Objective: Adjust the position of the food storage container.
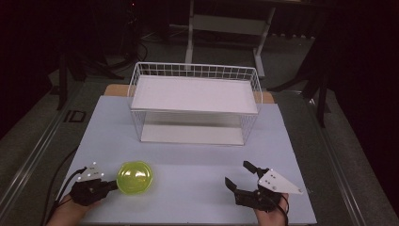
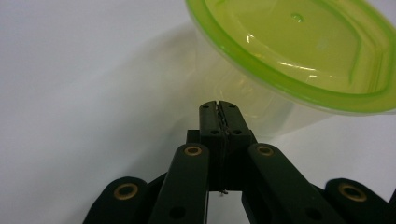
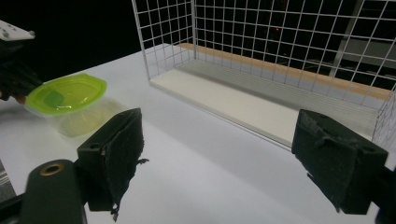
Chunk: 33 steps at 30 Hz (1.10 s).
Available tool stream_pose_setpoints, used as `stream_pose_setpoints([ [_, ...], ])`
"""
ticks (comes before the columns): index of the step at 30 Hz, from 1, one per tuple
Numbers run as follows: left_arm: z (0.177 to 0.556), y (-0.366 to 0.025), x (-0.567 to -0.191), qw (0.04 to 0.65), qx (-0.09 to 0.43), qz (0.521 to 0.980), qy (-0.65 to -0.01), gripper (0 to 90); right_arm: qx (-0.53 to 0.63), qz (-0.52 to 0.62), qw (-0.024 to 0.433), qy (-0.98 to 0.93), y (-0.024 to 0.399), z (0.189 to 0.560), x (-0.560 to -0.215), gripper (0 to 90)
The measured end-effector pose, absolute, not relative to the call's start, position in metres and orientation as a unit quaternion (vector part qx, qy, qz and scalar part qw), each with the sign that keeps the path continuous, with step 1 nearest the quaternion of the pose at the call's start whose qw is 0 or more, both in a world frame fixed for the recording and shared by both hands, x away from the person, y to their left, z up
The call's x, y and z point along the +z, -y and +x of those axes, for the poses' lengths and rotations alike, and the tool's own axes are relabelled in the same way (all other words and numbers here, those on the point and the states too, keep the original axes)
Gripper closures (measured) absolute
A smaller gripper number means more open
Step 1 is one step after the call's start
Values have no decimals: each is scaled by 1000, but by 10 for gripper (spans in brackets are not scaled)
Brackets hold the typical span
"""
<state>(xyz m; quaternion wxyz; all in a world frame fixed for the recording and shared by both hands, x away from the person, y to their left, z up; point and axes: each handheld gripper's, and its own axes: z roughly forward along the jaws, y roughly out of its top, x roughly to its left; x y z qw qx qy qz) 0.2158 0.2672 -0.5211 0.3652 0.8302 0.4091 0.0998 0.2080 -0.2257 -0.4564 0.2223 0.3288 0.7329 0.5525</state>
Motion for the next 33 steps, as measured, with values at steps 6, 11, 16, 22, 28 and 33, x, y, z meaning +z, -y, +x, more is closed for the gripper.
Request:
stream_pose_setpoints([
  [6,225,-244,-523,364,86,839,-395,900,553,329,222,-733,227,208,-456,167],
  [11,233,-220,-524,371,73,844,-379,900,553,328,221,-733,227,208,-456,167],
  [16,237,-207,-527,373,69,847,-372,900,554,329,221,-732,229,208,-456,167],
  [22,230,-206,-526,371,66,841,-388,900,554,330,221,-731,230,207,-455,167],
  [28,220,-208,-521,381,78,833,-394,900,553,330,221,-733,229,208,-456,167],
  [33,221,-200,-523,385,71,834,-389,900,553,324,223,-734,227,208,-455,167],
])
